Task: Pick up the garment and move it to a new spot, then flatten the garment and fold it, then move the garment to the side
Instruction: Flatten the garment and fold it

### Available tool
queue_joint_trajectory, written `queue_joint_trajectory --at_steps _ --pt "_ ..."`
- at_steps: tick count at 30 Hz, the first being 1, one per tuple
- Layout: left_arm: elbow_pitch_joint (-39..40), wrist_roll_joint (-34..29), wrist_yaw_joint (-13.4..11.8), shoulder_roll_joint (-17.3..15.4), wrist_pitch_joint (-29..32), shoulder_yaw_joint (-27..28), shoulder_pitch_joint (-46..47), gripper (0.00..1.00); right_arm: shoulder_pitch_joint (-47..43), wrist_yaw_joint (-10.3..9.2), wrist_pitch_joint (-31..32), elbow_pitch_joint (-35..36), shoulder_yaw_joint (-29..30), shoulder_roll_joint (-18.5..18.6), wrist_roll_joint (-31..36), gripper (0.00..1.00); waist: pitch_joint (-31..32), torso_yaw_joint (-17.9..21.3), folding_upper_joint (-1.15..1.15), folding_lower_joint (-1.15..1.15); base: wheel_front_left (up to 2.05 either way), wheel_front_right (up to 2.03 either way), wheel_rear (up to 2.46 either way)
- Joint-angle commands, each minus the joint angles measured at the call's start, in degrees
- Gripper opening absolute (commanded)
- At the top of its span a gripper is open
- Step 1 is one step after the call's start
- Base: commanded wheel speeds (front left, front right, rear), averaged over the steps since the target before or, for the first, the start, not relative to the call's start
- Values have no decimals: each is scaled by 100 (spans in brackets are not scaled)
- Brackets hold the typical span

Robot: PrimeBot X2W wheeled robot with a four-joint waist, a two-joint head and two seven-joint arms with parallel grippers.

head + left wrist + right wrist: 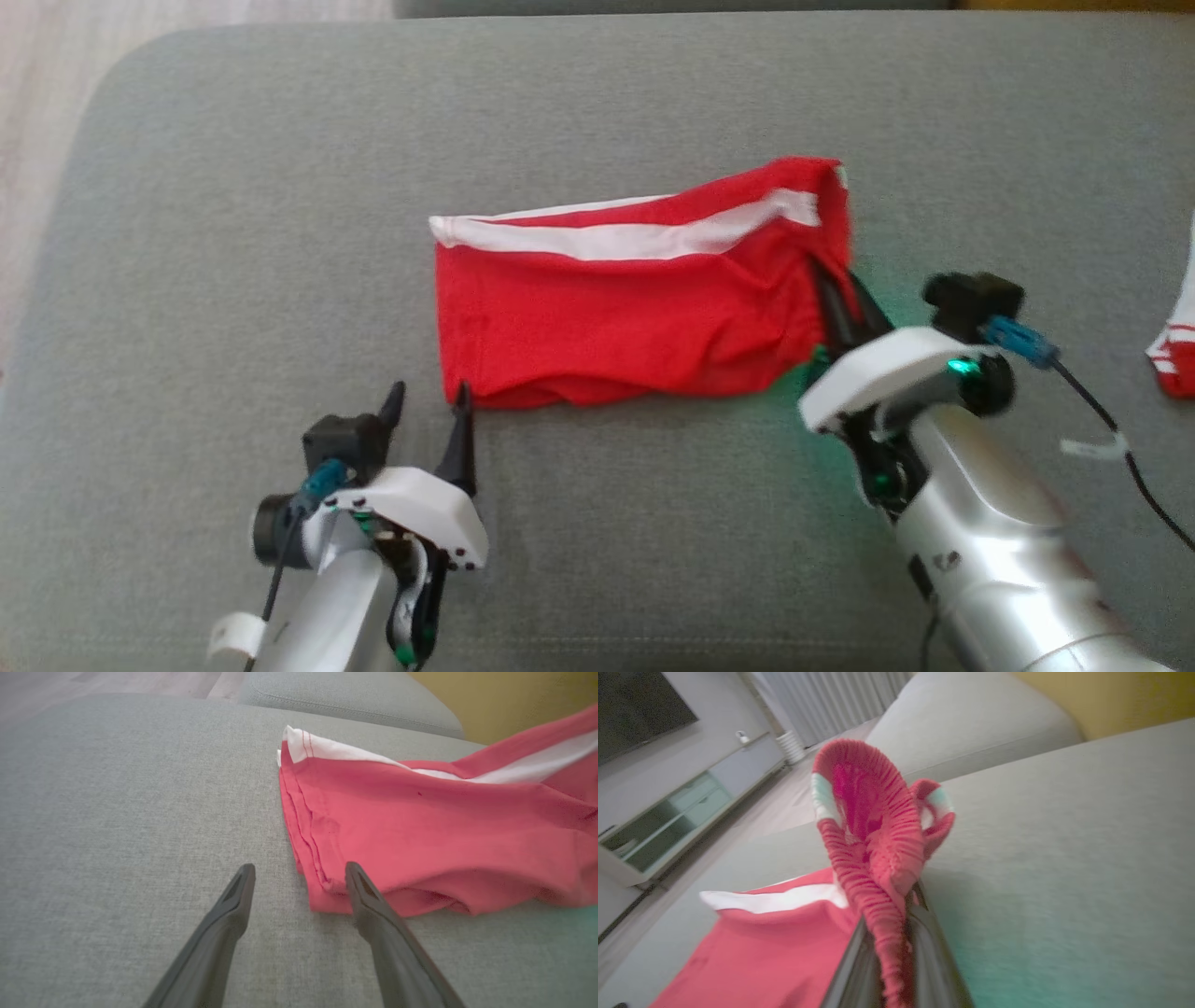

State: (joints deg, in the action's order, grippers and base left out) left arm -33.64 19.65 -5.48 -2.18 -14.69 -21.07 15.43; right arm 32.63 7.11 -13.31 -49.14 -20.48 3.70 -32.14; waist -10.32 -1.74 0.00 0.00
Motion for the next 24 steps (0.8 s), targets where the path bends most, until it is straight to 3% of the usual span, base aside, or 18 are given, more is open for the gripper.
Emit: queue_joint_trajectory --at_steps 1,8,16,17,18,19,24 --pt "149 74 14 -70 -30 74 33 100 255 37 90 404 -297 -79 -135 0 25 -103 0 0 0 0 0" --pt "202 342 -51 -70 -30 -321 16 100 206 37 731 1241 -1073 -81 -624 0 55 -773 0 0 0 0 0" --pt "217 489 -113 -70 -30 -677 -53 100 364 37 868 1045 -1396 -81 -792 0 44 -1508 0 0 0 0 0" --pt "219 500 -127 -70 -30 -712 -61 100 393 37 851 993 -1450 -81 -847 8 41 -1577 0 0 0 0 0" --pt "221 509 -137 -70 -30 -743 -68 100 425 37 816 928 -1489 -81 -904 46 38 -1635 0 0 0 0 0" --pt "223 515 -151 -70 -30 -763 -72 100 459 37 764 887 -1545 -81 -972 97 35 -1679 0 0 0 0 0" --pt "259 507 -252 -70 -30 -727 -50 100 614 37 203 743 -1791 -81 -1429 100 25 -1614 0 0 0 0 0"
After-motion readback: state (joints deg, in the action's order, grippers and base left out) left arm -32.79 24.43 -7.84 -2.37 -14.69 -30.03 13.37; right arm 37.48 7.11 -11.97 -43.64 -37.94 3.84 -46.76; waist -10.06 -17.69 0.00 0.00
